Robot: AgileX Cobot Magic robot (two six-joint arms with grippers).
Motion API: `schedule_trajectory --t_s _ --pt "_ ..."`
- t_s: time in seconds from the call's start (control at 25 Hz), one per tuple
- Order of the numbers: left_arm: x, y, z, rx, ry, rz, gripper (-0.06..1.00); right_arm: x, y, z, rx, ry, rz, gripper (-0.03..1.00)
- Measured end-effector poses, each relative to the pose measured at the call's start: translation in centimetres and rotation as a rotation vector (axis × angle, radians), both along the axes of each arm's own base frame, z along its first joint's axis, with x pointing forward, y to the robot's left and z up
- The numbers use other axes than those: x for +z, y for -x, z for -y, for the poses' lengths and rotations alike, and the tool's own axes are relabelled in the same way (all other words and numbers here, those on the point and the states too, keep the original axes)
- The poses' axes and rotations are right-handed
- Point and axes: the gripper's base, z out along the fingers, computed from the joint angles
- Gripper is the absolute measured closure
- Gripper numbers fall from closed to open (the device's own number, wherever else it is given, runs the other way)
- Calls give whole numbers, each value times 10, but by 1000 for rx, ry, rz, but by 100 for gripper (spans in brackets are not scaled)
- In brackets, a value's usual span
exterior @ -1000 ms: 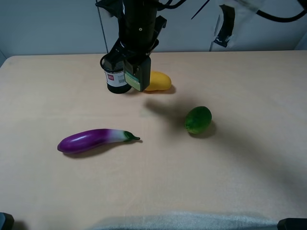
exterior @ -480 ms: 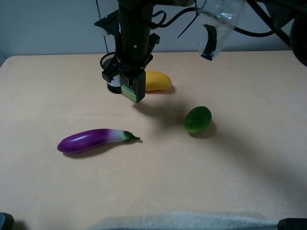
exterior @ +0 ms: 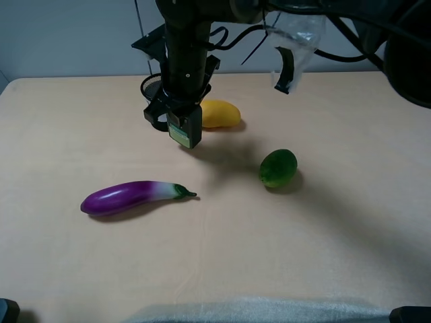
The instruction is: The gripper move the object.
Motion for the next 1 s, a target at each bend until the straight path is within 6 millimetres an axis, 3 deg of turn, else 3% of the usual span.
schedule_trajectory --t_s 1.0 --pt "0 0 0 0 0 0 15 -10 -19 8 -18 -31 36 67"
